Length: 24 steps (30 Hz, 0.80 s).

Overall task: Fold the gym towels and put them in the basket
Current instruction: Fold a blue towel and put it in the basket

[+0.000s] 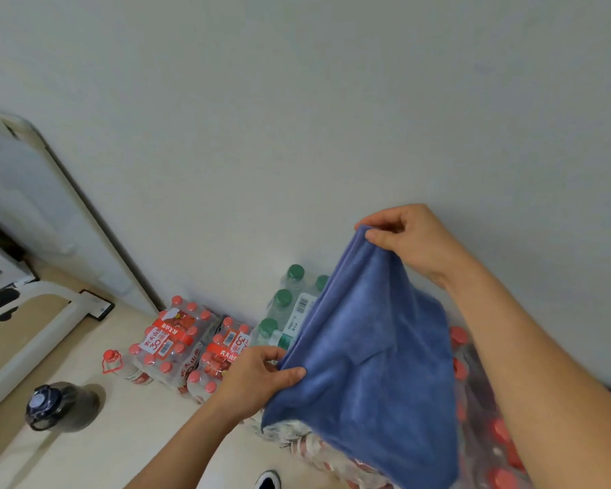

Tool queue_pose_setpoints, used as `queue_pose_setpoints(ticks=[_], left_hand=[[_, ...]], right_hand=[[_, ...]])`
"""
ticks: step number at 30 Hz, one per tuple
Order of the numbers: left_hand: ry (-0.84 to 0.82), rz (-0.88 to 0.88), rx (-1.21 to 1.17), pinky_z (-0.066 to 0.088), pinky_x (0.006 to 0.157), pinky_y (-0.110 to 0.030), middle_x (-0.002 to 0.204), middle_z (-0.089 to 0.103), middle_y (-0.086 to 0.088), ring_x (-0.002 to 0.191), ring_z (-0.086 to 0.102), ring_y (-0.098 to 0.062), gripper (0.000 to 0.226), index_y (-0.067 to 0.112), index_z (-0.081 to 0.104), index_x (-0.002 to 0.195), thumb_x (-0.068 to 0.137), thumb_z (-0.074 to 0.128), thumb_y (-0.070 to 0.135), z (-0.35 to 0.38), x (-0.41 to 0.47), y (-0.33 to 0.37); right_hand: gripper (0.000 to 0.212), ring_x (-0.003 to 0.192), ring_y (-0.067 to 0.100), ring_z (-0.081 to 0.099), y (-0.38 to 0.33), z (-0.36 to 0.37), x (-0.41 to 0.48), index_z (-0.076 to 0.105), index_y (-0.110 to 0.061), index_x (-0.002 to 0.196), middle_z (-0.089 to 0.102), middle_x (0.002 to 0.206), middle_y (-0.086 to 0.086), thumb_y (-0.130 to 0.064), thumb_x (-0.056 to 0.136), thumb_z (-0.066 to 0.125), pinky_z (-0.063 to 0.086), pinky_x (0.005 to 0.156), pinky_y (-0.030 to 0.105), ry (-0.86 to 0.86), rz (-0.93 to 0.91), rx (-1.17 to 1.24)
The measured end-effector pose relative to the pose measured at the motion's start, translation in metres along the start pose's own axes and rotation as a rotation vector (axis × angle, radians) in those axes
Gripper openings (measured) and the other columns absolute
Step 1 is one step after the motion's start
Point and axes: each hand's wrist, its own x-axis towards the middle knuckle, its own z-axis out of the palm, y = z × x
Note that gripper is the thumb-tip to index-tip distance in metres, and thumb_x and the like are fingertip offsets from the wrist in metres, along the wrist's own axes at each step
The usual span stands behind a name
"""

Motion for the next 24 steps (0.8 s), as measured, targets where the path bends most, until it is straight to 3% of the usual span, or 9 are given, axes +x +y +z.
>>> queue_pose_setpoints(ticks=[2, 5, 7, 10, 12, 16, 19, 24], left_hand=[[-0.002, -0.003, -0.012, 0.045, 0.056, -0.031, 0.063, 0.064, -0.011, 0.056, 0.053, -0.014, 0.045, 0.003, 0.069, 0.082, 0.073, 0.076, 0.047, 0.0, 0.004, 0.001], [0.138, 0.043, 0.007, 0.045, 0.058, -0.033, 0.072, 0.067, -0.018, 0.058, 0.052, -0.011, 0.03, 0.006, 0.069, 0.079, 0.081, 0.07, 0.036, -0.006, 0.006, 0.01], [0.236, 0.113, 0.051, 0.045, 0.059, -0.031, 0.074, 0.067, -0.014, 0.058, 0.052, -0.009, 0.015, 0.012, 0.068, 0.08, 0.087, 0.065, 0.025, -0.015, 0.002, 0.024], [0.422, 0.206, 0.027, 0.044, 0.064, -0.022, 0.072, 0.066, 0.003, 0.065, 0.058, -0.005, 0.01, 0.019, 0.066, 0.084, 0.09, 0.061, 0.012, -0.03, -0.006, 0.048], [0.57, 0.253, 0.029, 0.045, 0.066, -0.022, 0.076, 0.068, 0.007, 0.071, 0.062, -0.006, 0.007, 0.021, 0.067, 0.085, 0.088, 0.065, 0.015, -0.04, -0.012, 0.066], [0.757, 0.35, 0.066, 0.045, 0.059, -0.023, 0.066, 0.067, 0.01, 0.059, 0.056, -0.006, 0.01, 0.023, 0.07, 0.073, 0.082, 0.073, 0.026, -0.057, -0.034, 0.108], [0.767, 0.44, 0.152, 0.043, 0.056, -0.022, 0.063, 0.066, 0.011, 0.055, 0.053, -0.005, 0.017, 0.024, 0.071, 0.067, 0.084, 0.071, 0.029, -0.069, -0.06, 0.137], [0.536, 0.405, 0.302, 0.038, 0.048, -0.019, 0.046, 0.056, -0.002, 0.043, 0.045, -0.009, 0.027, 0.02, 0.071, 0.063, 0.086, 0.066, 0.034, -0.089, -0.096, 0.166]], right_hand=[[0.027, 0.075, -0.007, 0.06, -0.008, -0.014, -0.006, 0.069, -0.027, 0.086, 0.067, 0.083, -0.013, -0.001, 0.088, 0.063, 0.045, 0.079, 0.009, 0.048, -0.058, -0.032], [0.022, 0.07, 0.003, 0.054, -0.012, -0.033, -0.018, 0.068, -0.022, 0.084, 0.063, 0.08, -0.003, -0.002, 0.089, 0.06, 0.043, 0.07, 0.014, 0.172, -0.117, -0.057], [0.02, 0.07, 0.007, 0.051, -0.009, -0.046, -0.026, 0.067, -0.02, 0.086, 0.061, 0.082, 0.001, -0.002, 0.089, 0.058, 0.042, 0.068, 0.015, 0.269, -0.147, -0.064], [0.016, 0.062, -0.005, 0.049, -0.007, -0.062, -0.039, 0.066, -0.014, 0.09, 0.059, 0.076, -0.005, -0.001, 0.089, 0.057, 0.039, 0.063, 0.007, 0.406, -0.185, -0.016], [0.015, 0.06, -0.008, 0.05, -0.007, -0.073, -0.048, 0.066, -0.012, 0.092, 0.058, 0.074, -0.009, -0.001, 0.088, 0.057, 0.038, 0.062, 0.005, 0.488, -0.211, 0.002], [0.015, 0.062, -0.006, 0.054, -0.013, -0.095, -0.068, 0.064, -0.015, 0.093, 0.06, 0.077, -0.011, -0.004, 0.09, 0.055, 0.044, 0.063, 0.012, 0.58, -0.234, 0.06], [0.022, 0.06, -0.003, 0.054, -0.023, -0.11, -0.089, 0.059, -0.025, 0.084, 0.061, 0.077, -0.007, -0.006, 0.094, 0.052, 0.049, 0.052, 0.02, 0.528, -0.221, 0.222], [0.022, 0.071, 0.002, 0.061, -0.035, -0.129, -0.117, 0.063, -0.018, 0.086, 0.065, 0.078, -0.004, -0.002, 0.095, 0.051, 0.054, 0.06, 0.017, 0.345, -0.209, 0.415]])
